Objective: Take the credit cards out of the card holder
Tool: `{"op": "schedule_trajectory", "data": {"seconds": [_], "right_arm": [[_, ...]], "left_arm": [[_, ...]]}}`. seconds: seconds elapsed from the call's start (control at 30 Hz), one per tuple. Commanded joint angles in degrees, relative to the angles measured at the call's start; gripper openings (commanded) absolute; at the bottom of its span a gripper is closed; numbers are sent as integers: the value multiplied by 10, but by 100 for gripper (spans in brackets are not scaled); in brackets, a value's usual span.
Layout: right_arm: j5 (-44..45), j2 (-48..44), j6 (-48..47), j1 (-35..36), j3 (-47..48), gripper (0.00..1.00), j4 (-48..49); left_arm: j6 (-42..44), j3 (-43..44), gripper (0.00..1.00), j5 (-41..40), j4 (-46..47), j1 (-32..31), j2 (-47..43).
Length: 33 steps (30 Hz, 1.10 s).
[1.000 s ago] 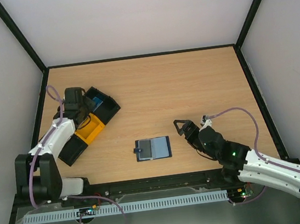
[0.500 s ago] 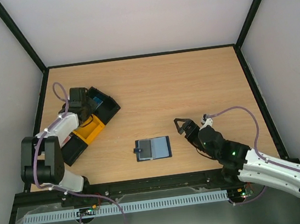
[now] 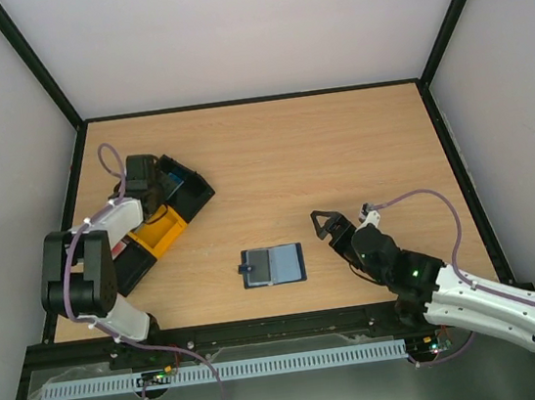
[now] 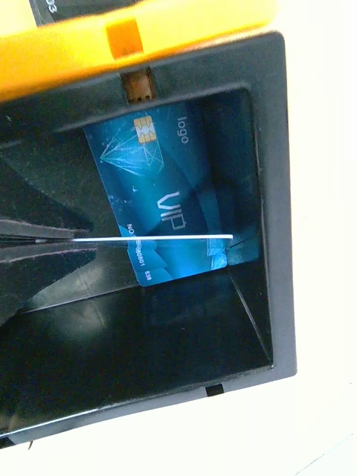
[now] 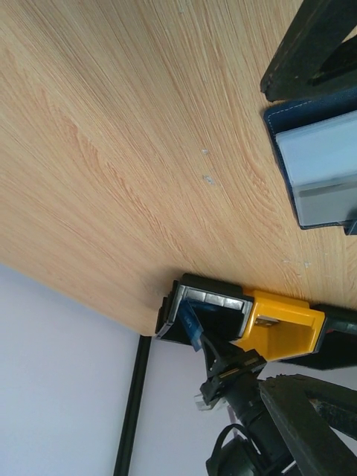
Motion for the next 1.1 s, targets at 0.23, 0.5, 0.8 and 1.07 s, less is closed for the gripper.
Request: {"op": "schedule_trajectory", "data": {"seconds": [0.23, 0.5, 0.8, 1.07], "right_arm": [[41, -30, 1, -1, 3, 98, 0], [57, -57, -2, -1, -5, 98, -9], [48, -48, 3, -1, -3, 98, -11], [35, -38, 11, -1, -6, 98, -4]], "left_arm": [[20, 28, 3, 2, 11, 5, 31], [34, 36, 8, -20, 0, 5, 43], [38, 48, 14, -21, -23, 5, 59], [54, 60, 26, -18, -39, 4, 52]]}}
